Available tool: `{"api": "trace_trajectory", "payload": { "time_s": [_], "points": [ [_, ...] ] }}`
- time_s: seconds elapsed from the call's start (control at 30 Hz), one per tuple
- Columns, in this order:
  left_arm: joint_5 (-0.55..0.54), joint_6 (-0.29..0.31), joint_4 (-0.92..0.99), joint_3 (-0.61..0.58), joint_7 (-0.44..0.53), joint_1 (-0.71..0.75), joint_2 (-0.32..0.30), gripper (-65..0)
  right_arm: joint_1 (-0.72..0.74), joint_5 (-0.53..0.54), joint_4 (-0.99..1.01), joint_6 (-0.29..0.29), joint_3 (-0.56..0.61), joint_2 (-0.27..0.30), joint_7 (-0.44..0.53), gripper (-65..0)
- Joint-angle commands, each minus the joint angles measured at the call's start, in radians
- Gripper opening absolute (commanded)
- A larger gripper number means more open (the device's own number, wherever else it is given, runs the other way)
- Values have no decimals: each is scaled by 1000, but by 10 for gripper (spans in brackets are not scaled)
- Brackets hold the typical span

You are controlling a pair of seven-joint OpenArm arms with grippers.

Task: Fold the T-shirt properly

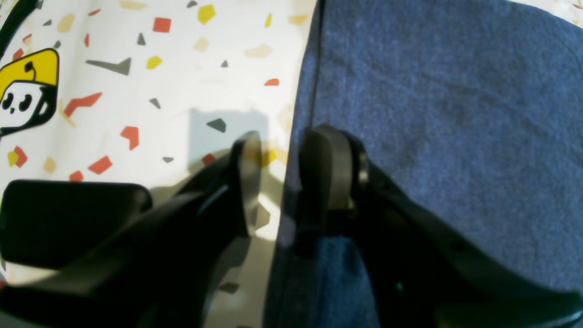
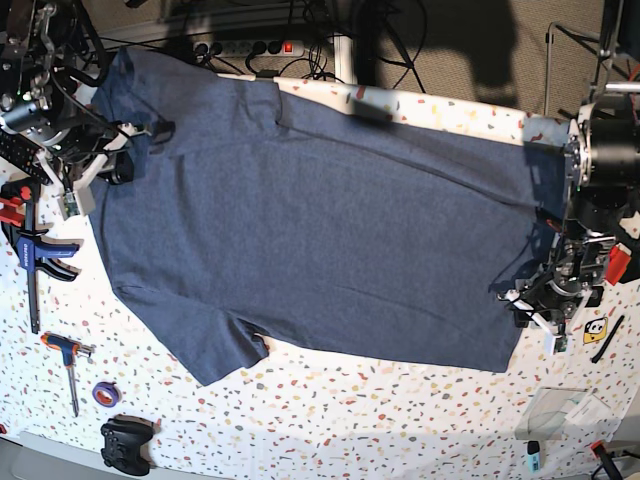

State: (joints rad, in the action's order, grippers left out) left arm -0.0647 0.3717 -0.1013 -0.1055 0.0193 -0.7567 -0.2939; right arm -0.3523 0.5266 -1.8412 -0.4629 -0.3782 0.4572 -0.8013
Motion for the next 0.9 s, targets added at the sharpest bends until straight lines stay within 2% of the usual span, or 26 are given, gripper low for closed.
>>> {"api": "trace_trajectory", "payload": {
  "time_s": [0.0, 0.27, 0.4, 0.47, 0.53, 0.6, 0.63, 0.7, 0.87],
  "points": [
    [48, 27, 16, -6, -153, 28, -12, -448, 6, 5, -18, -11, -8, 17, 26, -612],
    [-113, 113, 8, -6, -111, 36, -96, -448, 6, 5, -18, -13, -8, 17, 65, -612],
    [-170, 139, -55, -6, -108, 37, -129, -448, 6, 5, -18, -13, -8, 17, 82, -612],
    [-219, 161, -93, -6, -126, 37, -143, -468, 6, 6, -18, -13, -8, 16, 90, -613],
    [-270, 224, -130, -6, -182, 37, -159, -523, 6, 8, -18, -13, -8, 16, 92, -648],
    [-342, 320, -164, -6, -257, 42, -181, -629, 6, 9, -18, -18, -7, 16, 92, -650],
    [-392, 326, -174, -6, -302, 43, -193, -650, 6, 9, -18, -31, -6, 16, 95, -650],
    [-522, 326, -179, -6, -407, 43, -221, -650, 6, 33, -18, -59, -6, 16, 93, -650],
    [-859, 326, -180, -6, -673, 48, -293, -650, 5, 26, -18, -61, -6, -23, 75, -650]
  ]
}}
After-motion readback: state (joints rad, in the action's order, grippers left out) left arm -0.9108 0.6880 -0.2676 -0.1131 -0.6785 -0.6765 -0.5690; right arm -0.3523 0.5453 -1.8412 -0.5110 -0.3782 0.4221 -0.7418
